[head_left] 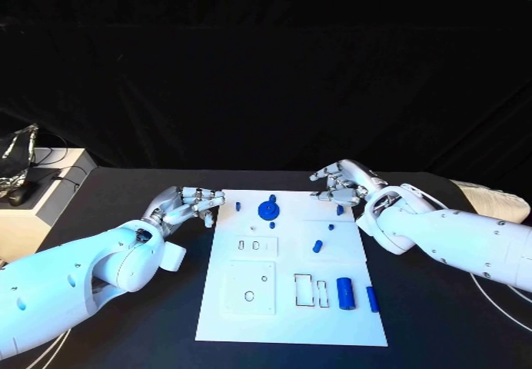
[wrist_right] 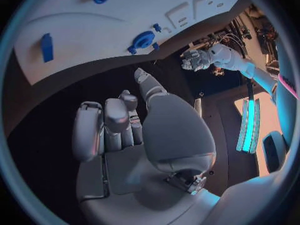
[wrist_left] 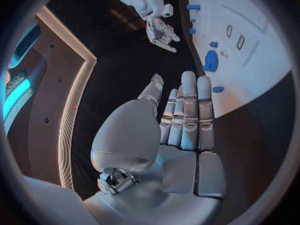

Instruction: Assemble the parts on the task board

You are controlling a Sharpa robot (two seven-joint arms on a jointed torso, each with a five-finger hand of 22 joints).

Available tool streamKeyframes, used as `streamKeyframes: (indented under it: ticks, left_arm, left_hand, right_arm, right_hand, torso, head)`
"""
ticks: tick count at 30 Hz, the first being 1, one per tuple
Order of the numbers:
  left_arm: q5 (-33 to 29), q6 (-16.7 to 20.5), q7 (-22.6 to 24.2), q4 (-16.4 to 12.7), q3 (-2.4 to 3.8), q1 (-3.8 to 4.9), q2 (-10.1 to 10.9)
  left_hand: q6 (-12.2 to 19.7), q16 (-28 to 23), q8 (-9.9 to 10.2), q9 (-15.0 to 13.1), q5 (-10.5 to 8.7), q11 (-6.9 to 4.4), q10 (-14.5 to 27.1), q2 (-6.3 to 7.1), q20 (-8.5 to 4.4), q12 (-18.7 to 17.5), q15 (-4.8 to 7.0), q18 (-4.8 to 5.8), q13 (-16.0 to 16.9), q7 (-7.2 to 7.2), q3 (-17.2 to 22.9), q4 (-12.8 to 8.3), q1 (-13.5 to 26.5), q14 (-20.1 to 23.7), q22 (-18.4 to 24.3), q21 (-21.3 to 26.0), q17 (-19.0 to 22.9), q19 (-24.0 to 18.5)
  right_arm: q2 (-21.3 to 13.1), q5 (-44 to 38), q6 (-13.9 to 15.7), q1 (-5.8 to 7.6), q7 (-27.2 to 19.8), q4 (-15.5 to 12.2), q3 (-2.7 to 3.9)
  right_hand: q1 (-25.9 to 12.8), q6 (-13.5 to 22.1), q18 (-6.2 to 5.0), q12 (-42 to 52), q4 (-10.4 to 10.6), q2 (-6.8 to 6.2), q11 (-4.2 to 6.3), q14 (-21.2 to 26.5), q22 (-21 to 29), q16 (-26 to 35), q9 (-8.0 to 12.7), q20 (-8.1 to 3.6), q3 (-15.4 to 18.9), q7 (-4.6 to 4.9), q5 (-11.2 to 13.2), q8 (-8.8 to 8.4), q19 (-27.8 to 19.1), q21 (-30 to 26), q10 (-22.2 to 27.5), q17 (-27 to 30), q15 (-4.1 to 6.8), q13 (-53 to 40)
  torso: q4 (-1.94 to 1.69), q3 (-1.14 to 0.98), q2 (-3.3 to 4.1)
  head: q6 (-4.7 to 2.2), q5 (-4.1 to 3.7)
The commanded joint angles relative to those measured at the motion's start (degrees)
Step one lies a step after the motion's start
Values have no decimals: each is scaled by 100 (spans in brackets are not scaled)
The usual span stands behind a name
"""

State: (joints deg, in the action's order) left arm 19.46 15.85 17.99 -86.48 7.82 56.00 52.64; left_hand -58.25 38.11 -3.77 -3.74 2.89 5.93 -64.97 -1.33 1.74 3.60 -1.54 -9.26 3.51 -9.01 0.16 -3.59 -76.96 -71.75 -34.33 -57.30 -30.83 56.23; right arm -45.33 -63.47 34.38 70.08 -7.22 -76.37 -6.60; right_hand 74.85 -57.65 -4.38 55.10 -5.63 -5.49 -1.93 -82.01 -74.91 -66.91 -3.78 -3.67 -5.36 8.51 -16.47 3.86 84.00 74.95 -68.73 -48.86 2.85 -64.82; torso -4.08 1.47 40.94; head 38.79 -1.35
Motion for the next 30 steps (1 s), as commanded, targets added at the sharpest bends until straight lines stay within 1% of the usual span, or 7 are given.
streamKeyframes:
  ticks: [1,5,8,12,15,23,30]
  left_arm:
    - [-57,-154,157,1,5,1,-25]
    - [-55,-169,156,9,5,-1,-43]
    - [-53,-175,155,19,5,-6,-58]
    - [-52,-174,152,31,5,-15,-74]
    - [-51,-172,150,38,5,-23,-80]
    - [-51,-173,142,57,5,-45,-89]
    - [-51,-180,131,59,5,-54,-90]
  left_hand:
    - [1,-24,12,-6,-6,5,-72,0,5,1,31,-41,4,25,8,-45,-68,15,5,21,8,4]
    - [-10,-28,13,-6,-6,-3,-112,-5,-2,-1,37,-36,4,26,13,-63,-78,11,7,25,9,7]
    - [-9,-32,14,-5,-5,-8,-135,-6,-7,-1,41,-33,5,27,15,-73,-82,11,7,26,10,10]
    - [-12,-32,14,-5,-6,-11,-144,-11,-9,-2,42,-31,4,28,18,-75,-79,8,7,27,10,10]
    - [-9,-32,15,-4,-5,-7,-135,-16,-15,-7,42,-27,2,24,24,-84,-76,5,6,28,8,14]
    - [-2,-29,15,-4,-5,7,-76,-16,-17,-6,35,-23,2,19,26,-95,-63,1,4,28,3,19]
    - [1,-22,14,-4,-6,11,-57,-19,-17,-5,34,-24,2,16,26,-98,-55,-5,1,25,-1,23]
  right_arm:
    - [-206,997,-506,9,-943,189,4]
    - [-396,1096,-798,1,-1059,495,6]
    - [-496,1056,-984,-15,-1087,768,6]
    - [-563,902,-1167,-60,-1082,1017,5]
    - [-584,781,-1261,-107,-1055,1087,5]
    - [-468,491,-1412,-288,-871,1264,4]
    - [-290,491,-1483,-375,-735,1365,4]
  right_hand:
    - [182,-27,45,-48,-61,-39,-4,17,-1085,46,-1,31,163,18,40,-19,431,-101,62,-23,-12,39]
    - [376,-30,41,-89,-102,-107,-1,16,-1074,77,-1,26,288,17,-62,-18,423,-157,89,-80,-9,81]
    - [474,-13,38,-124,-143,-132,-1,14,-1067,89,1,25,287,20,-230,-21,417,-185,116,-105,-6,106]
    - [503,-16,42,-121,-156,-136,0,11,-1071,95,-1,24,291,22,-278,-20,420,-175,113,-126,-8,108]
    - [519,-24,46,-102,-168,-133,2,3,-1077,94,-1,22,301,22,-344,-17,428,-154,99,-175,-11,96]
    - [470,48,39,-97,-88,-152,-2,-7,-1075,93,-4,35,370,33,-355,-14,435,-160,114,-227,-26,88]
    - [379,27,49,-42,80,-156,-1,-25,-1095,80,-4,39,461,23,-340,-14,452,-91,85,-297,-28,57]
  torso:
    - [53,-37,-3]
    - [70,-68,0]
    - [67,-68,1]
    - [58,-72,6]
    - [47,-71,14]
    - [32,-117,31]
    - [17,-121,42]
  head:
    - [-35,-62]
    - [-43,-116]
    - [-52,-183]
    - [-50,-217]
    - [-36,-249]
    - [5,-253]
    - [45,-265]
